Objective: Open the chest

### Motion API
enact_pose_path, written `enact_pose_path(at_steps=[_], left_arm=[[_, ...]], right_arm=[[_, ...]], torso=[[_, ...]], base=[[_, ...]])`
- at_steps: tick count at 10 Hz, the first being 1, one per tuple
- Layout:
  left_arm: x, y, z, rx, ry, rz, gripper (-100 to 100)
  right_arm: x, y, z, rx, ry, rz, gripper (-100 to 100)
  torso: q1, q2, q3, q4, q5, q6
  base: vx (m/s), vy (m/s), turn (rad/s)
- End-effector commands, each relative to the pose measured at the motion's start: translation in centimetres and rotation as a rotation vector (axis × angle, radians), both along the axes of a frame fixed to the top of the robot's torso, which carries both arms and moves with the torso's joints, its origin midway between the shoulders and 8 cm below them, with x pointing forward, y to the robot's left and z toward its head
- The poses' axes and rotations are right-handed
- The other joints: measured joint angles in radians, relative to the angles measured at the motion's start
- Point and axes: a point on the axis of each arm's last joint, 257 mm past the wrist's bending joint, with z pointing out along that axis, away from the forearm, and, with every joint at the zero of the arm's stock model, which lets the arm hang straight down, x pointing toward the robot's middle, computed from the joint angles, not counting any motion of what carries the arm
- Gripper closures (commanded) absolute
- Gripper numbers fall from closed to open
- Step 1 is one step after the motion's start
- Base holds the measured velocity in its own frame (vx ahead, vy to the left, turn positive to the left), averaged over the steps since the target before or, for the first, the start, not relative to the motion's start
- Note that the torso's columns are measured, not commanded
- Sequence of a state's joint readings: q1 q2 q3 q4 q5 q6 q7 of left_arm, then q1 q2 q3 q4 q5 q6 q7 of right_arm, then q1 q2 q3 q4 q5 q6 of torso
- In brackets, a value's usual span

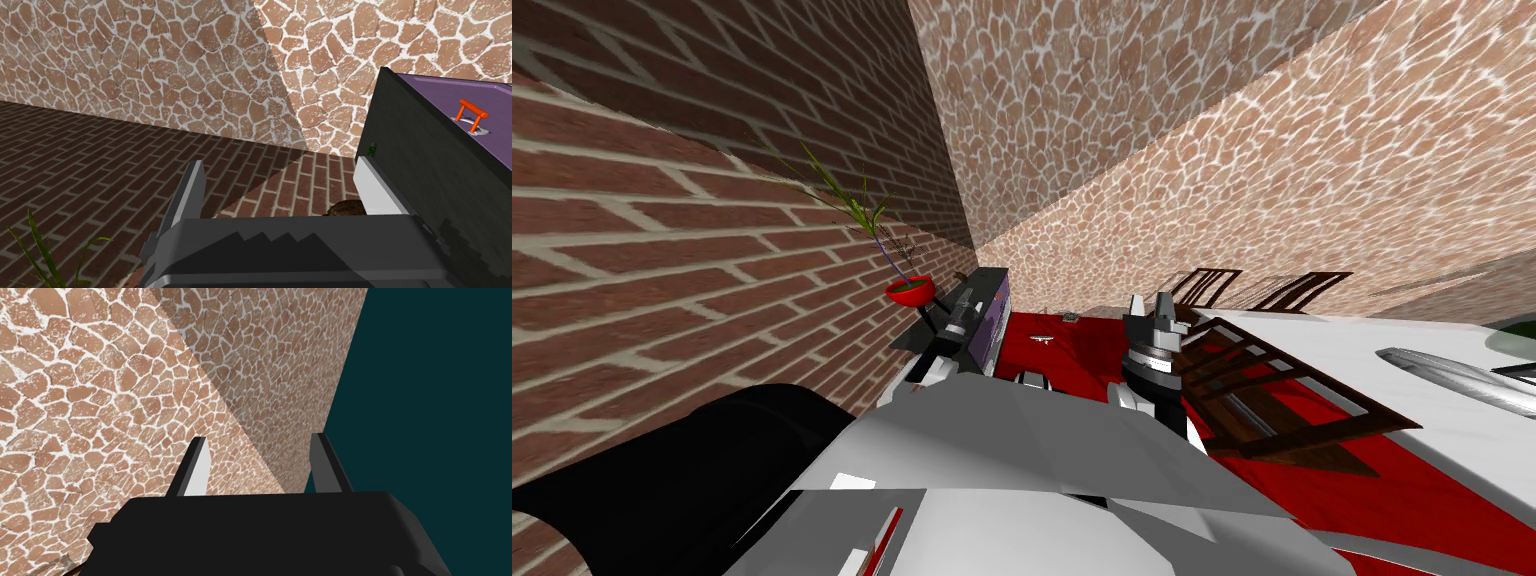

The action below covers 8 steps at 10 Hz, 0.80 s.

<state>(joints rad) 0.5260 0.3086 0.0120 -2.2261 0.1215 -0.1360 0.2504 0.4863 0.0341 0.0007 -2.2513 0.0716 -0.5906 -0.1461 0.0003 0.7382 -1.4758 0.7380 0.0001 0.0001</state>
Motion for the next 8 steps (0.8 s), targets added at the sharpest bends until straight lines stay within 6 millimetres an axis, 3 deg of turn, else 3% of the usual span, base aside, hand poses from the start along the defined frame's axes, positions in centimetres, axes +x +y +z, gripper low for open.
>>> enact_pose_path(at_steps=[1,2,3,6,7,8], left_arm=[[0.9,0.9,-2.6,-0.023,0.088,-0.001,-100],[1.2,1.5,-4.2,-0.038,0.141,0.001,-100],[1.2,1.5,-4.4,-0.038,0.147,0.002,-100],[1.5,3.9,-9.4,-0.075,0.308,0.026,-100],[1.5,4.0,-9.8,-0.080,0.326,0.031,-100],[1.4,5.1,-11.6,-0.093,0.386,0.048,-100]], right_arm=[[0.0,0.0,0.0,0.000,0.000,0.000,0],[0.0,0.0,0.0,0.000,0.000,0.000,0],[0.0,0.0,0.0,0.000,0.000,0.000,0],[0.0,0.0,0.0,0.000,0.000,0.000,0],[0.0,0.0,0.0,0.000,0.000,0.000,0],[0.0,0.0,0.0,0.000,0.000,0.000,0]], torso=[[0.000,-0.001,-0.001,0.000,0.000,0.000],[0.000,0.000,0.000,0.000,0.000,-0.001],[-0.001,0.000,0.000,0.000,0.000,0.000],[0.000,-0.001,-0.001,0.000,0.000,0.000],[0.000,-0.001,-0.001,0.000,0.000,0.000],[0.000,0.000,0.000,0.000,0.000,-0.001]], base=[[0.038,0.000,-0.090],[0.035,-0.007,-0.128],[0.030,-0.003,-0.079],[0.054,-0.003,-0.243],[0.048,0.005,-0.065],[0.040,0.004,-0.117]])
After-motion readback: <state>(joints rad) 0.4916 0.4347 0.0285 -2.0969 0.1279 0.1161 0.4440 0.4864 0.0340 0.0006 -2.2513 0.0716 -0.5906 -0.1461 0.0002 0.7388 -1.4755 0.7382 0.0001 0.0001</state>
